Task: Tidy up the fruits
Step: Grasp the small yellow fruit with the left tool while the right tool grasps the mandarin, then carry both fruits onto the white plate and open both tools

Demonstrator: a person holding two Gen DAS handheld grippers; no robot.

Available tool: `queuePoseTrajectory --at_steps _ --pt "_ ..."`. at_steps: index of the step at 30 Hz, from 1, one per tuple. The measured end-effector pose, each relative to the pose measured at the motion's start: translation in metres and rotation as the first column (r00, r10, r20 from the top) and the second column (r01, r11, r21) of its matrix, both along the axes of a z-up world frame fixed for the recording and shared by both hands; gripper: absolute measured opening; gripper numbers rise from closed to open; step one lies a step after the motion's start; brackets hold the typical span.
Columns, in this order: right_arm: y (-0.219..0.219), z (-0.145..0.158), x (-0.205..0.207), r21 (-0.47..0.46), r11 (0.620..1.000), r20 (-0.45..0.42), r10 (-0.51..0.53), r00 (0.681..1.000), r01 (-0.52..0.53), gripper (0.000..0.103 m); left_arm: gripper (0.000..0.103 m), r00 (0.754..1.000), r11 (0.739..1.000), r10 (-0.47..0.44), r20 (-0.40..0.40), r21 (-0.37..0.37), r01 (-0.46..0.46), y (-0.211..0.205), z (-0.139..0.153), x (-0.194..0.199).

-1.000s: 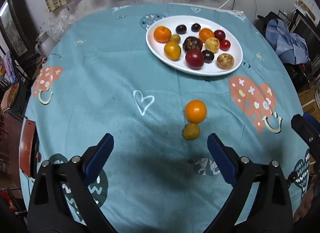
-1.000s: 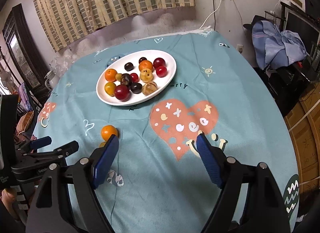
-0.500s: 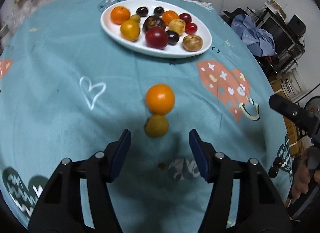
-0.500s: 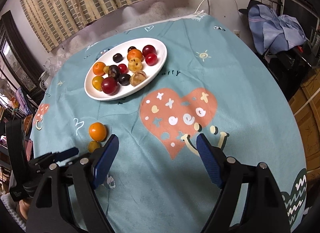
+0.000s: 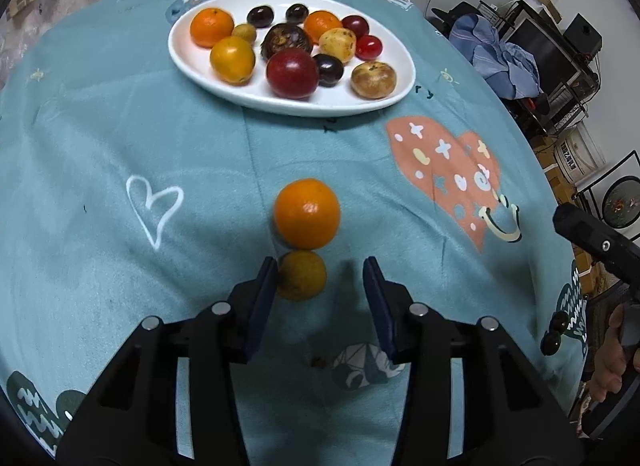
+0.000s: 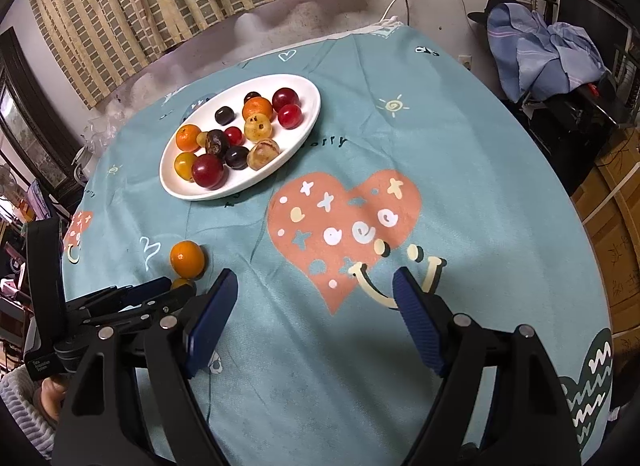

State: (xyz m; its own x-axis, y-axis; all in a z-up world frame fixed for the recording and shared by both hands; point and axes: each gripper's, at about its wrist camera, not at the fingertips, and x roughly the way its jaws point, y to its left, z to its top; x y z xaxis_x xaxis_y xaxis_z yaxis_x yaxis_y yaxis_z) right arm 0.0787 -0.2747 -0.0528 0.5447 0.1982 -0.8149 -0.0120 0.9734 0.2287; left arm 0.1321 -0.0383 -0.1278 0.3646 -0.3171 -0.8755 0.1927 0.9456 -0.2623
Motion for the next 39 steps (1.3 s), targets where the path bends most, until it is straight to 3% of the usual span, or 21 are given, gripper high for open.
queuePoseTrajectory --at_steps 6,17,22,27,31,33,37,39 --pt "0.005 0.001 0.0 -0.009 1.0 0.0 0.016 1.0 -0.016 0.08 0.035 1.0 1.0 0.01 -0.022 -0.008 -0.01 0.005 -0.007 -0.001" --pt "0.017 0.003 -0.002 -0.011 0.998 0.017 0.069 0.998 -0.068 0.08 0.028 1.0 1.0 -0.01 0.0 0.029 0.01 0.002 -0.008 -0.003" --pt "0.053 -0.005 0.013 -0.012 0.982 0.005 0.189 0.982 -0.189 0.08 0.027 0.997 0.999 0.035 0.064 0.026 -0.037 0.024 0.016 -0.024" --pt "0.106 -0.029 0.044 0.019 0.944 -0.051 0.329 0.943 -0.328 0.08 0.027 0.989 0.991 0.115 0.098 0.061 -0.121 0.061 0.03 -0.047" --pt "0.137 -0.047 0.061 0.007 0.917 -0.095 0.397 0.913 -0.398 0.068 0.027 0.98 0.982 0.177 0.095 0.053 -0.182 0.085 0.032 -0.062" --pt "0.146 -0.051 0.066 -0.025 0.912 -0.097 0.404 0.909 -0.408 0.067 0.027 0.975 0.977 0.201 0.091 0.049 -0.206 0.094 0.03 -0.068" --pt "0.15 -0.063 0.075 -0.021 0.91 -0.133 0.408 0.903 -0.414 0.05 0.027 0.973 0.974 0.219 0.08 0.038 -0.222 0.098 0.024 -0.072" --pt "0.153 -0.069 0.076 -0.009 0.906 -0.149 0.417 0.896 -0.423 0.048 0.027 0.973 0.975 0.216 0.076 0.036 -0.219 0.096 0.022 -0.072"
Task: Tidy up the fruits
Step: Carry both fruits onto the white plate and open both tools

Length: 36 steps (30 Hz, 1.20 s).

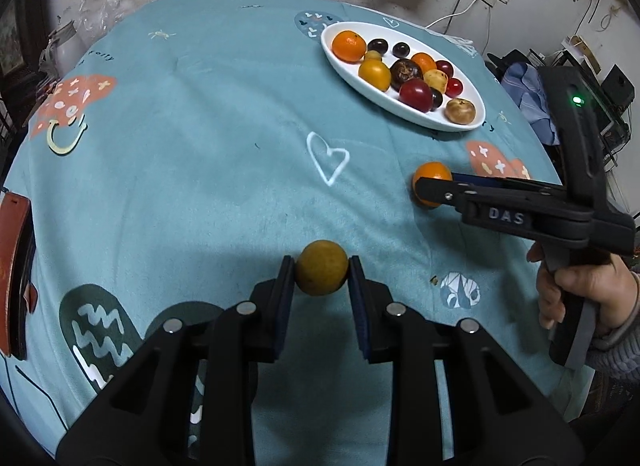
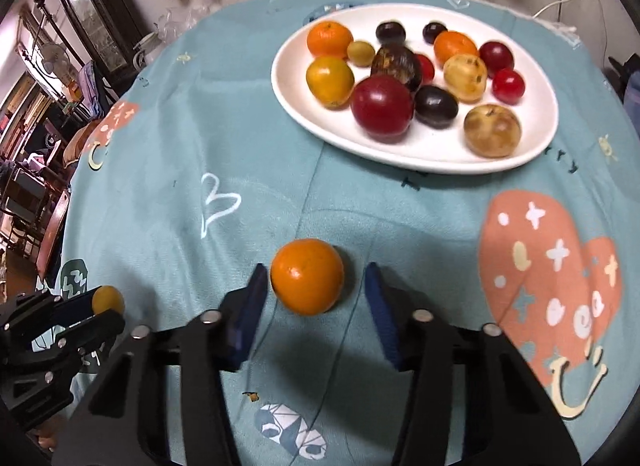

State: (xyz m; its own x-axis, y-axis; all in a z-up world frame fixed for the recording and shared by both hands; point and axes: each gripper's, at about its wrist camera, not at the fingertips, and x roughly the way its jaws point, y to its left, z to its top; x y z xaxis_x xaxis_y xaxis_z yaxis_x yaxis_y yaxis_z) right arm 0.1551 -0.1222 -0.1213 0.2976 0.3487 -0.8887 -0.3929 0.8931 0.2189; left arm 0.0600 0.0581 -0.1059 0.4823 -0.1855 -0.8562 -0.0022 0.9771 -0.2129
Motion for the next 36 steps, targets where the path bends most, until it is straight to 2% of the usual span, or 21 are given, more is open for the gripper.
queuePoseTrajectory --at_steps 1,2,3,10,14,20,25,30,33,36 --pt "0.001 -0.001 0.0 0.002 1.0 -0.003 0.005 1.0 -0.005 0.046 0.027 1.0 1.0 -0.003 -0.003 -0.002 0.003 0.0 -0.001 0.0" --pt "0.003 -0.003 -0.002 0.009 1.0 -0.001 0.012 1.0 -0.012 0.039 0.027 1.0 1.0 -0.006 -0.005 -0.001 0.006 -0.001 -0.002 0.0" --pt "0.005 -0.002 -0.004 0.006 1.0 0.005 0.021 1.0 -0.021 0.038 0.027 1.0 1.0 -0.012 -0.008 -0.002 0.012 -0.003 -0.002 0.001" --pt "-0.012 0.01 -0.021 0.061 0.998 -0.001 -0.019 1.0 0.019 0.038 0.027 0.999 0.999 -0.036 -0.016 0.034 0.037 -0.019 0.0 0.01" --pt "-0.041 0.021 -0.054 0.047 0.998 0.035 -0.042 0.999 0.04 0.038 0.027 0.998 0.996 -0.064 -0.005 0.062 0.064 -0.034 0.005 0.011" --pt "-0.076 0.031 -0.093 0.046 0.995 0.046 -0.093 0.995 0.091 0.038 0.027 0.992 0.989 -0.124 0.019 0.089 0.122 -0.061 0.017 0.015" --pt "-0.112 0.086 -0.085 0.107 0.978 0.192 -0.198 0.961 0.18 0.038 0.027 0.982 0.984 -0.159 0.098 0.098 0.15 -0.074 0.055 0.032" --pt "-0.136 0.148 -0.058 0.187 0.958 0.339 -0.272 0.901 0.219 0.038 0.027 0.967 0.981 -0.172 0.186 0.121 0.151 -0.077 0.101 0.066" --pt "-0.137 0.166 -0.039 0.212 0.954 0.385 -0.279 0.88 0.21 0.038 0.027 0.96 0.982 -0.167 0.223 0.121 0.143 -0.078 0.12 0.09" --pt "-0.133 0.17 -0.017 0.215 0.957 0.403 -0.267 0.875 0.193 0.038 0.027 0.956 0.982 -0.165 0.243 0.126 0.138 -0.082 0.129 0.117"
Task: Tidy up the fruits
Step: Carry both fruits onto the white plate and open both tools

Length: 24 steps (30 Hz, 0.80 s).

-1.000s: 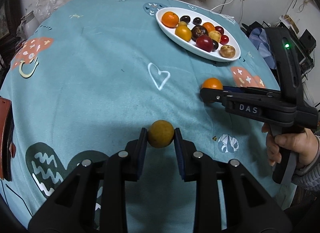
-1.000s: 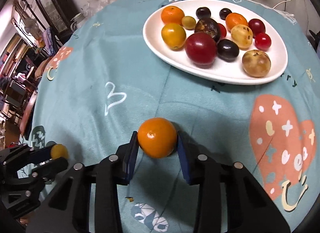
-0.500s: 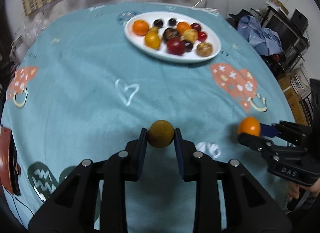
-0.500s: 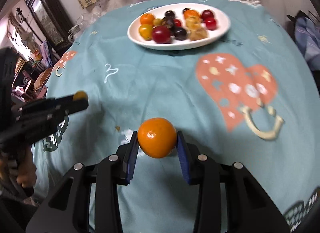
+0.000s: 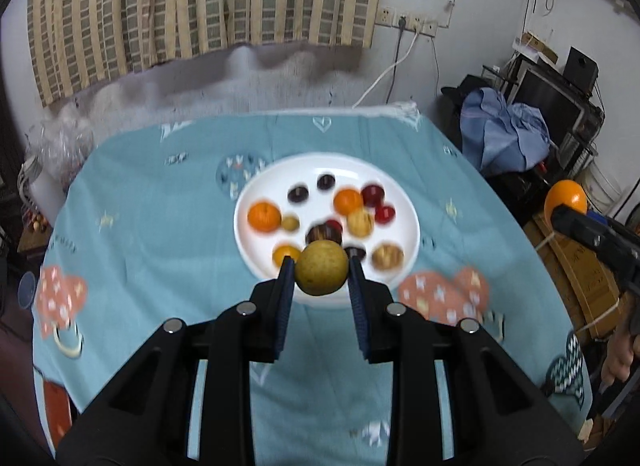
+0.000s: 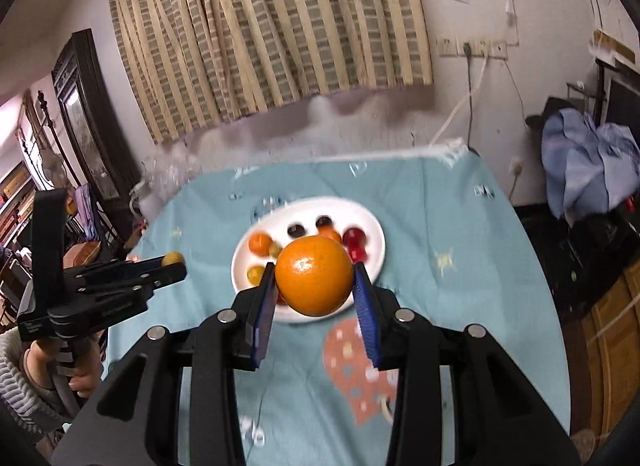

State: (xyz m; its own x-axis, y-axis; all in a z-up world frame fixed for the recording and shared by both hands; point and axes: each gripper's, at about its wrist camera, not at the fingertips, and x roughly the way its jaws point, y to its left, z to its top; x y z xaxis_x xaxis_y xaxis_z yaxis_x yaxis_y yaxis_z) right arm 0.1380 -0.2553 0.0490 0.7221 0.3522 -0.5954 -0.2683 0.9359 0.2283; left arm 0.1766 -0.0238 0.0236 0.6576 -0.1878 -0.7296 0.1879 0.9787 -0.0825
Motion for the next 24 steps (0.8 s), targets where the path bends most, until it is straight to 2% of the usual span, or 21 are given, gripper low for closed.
queuePoseTrajectory --at_steps 5,10,13,19,20,21,22,23,24 --pt "0.018 -0.023 0.048 -0.029 0.999 -0.036 0.031 0.999 -0.032 0.038 0.027 1.0 1.0 0.0 -0.021 0.001 0.0 -0.014 -0.011 0.067" --pt "0.03 -0.081 0.097 -0.056 0.998 -0.14 0.027 0.99 -0.035 0.038 0.027 0.996 1.0 0.013 -0.085 -0.003 -0.013 -0.027 -0.052 0.126" --pt "0.033 -0.113 0.118 -0.044 0.998 -0.212 0.025 0.977 -0.035 0.038 0.027 0.991 1.0 0.018 -0.13 -0.003 -0.019 -0.031 -0.082 0.149" --pt "0.041 -0.14 0.134 -0.05 0.998 -0.287 0.024 0.957 -0.04 0.039 0.028 0.977 0.999 0.046 -0.209 -0.006 -0.048 -0.028 -0.124 0.169" --pt "0.042 -0.14 0.134 -0.049 0.998 -0.285 0.026 0.958 -0.042 0.042 0.038 0.976 0.999 0.053 -0.213 0.001 -0.054 -0.027 -0.127 0.17" --pt "0.042 -0.137 0.133 -0.053 0.998 -0.282 0.025 0.959 -0.042 0.047 0.054 0.976 0.998 0.058 -0.208 0.008 -0.057 -0.026 -0.128 0.168" --pt "0.042 -0.134 0.131 -0.057 0.998 -0.272 0.021 0.962 -0.037 0.064 0.062 0.978 0.998 0.065 -0.196 0.021 -0.062 -0.026 -0.125 0.165" --pt "0.041 -0.129 0.128 -0.064 0.998 -0.25 0.011 0.968 -0.028 0.065 0.072 0.981 0.997 0.074 -0.181 0.037 -0.068 -0.025 -0.122 0.162" --pt "0.04 -0.121 0.123 -0.077 0.997 -0.218 0.0 0.976 -0.018 0.065 0.074 0.985 0.996 0.079 -0.156 0.058 -0.071 -0.025 -0.116 0.156"
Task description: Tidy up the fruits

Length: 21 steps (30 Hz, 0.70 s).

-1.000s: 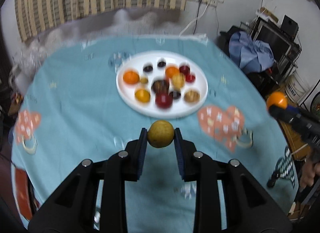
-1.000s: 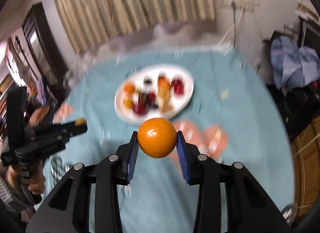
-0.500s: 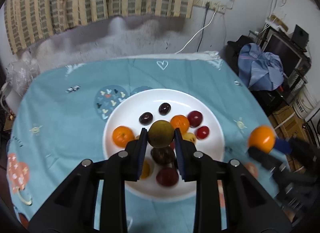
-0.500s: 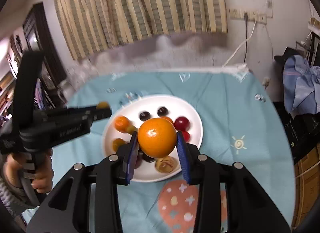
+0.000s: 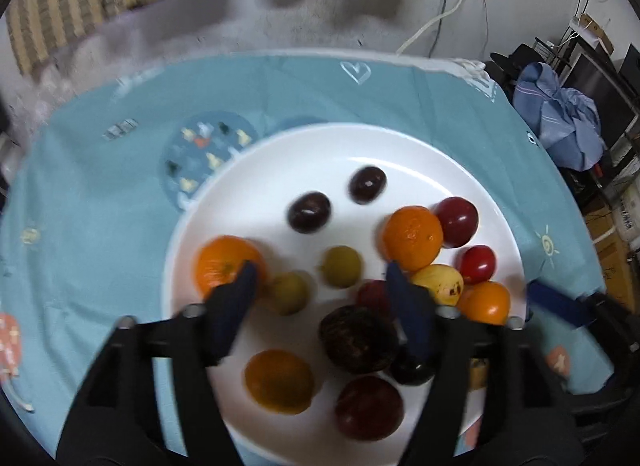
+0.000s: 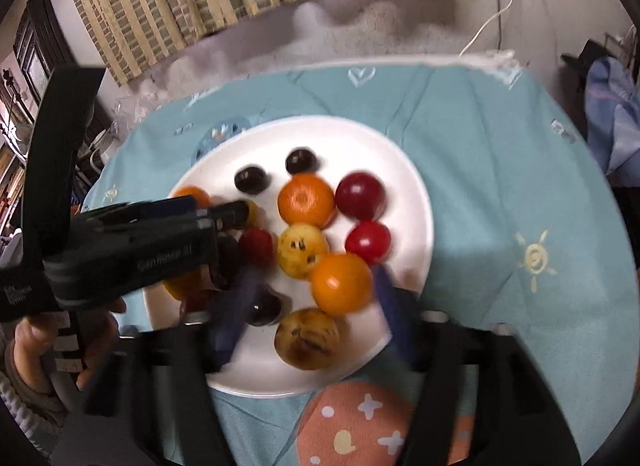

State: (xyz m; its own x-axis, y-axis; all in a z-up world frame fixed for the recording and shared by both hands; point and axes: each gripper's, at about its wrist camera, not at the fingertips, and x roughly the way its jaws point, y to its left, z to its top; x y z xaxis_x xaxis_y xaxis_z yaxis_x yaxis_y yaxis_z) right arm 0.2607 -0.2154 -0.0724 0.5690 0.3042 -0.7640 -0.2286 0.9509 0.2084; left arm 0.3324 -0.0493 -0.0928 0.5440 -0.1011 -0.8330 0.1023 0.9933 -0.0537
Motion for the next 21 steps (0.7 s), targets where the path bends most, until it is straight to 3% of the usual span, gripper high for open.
queuePoseTrajectory --at_steps 3,9,12,14,21 --pt "-0.006 0.021 -0.015 0.008 1.0 0.055 -0.029 0.998 0.028 0.065 0.084 0.999 1.0 -0.005 0.032 0.023 0.004 0.003 0.022 -0.02" --pt "-0.011 0.051 -0.069 0.002 0.999 0.081 -0.047 0.996 0.047 0.066 0.093 0.995 0.998 0.051 0.083 0.04 -0.055 0.018 0.064 -0.078" --pt "-0.012 0.058 -0.097 -0.062 0.996 0.088 -0.06 0.994 0.065 0.077 0.098 0.992 0.995 0.08 0.095 0.051 -0.085 0.023 0.079 -0.117" --pt "-0.014 0.06 -0.113 -0.087 0.992 0.1 -0.084 0.991 0.093 0.095 0.101 0.99 0.993 0.091 0.112 0.061 -0.098 0.025 0.087 -0.139" --pt "-0.014 0.067 -0.16 -0.111 0.99 0.102 -0.073 0.992 0.085 0.097 0.101 0.982 0.984 0.163 0.091 0.052 -0.168 0.043 0.109 -0.201"
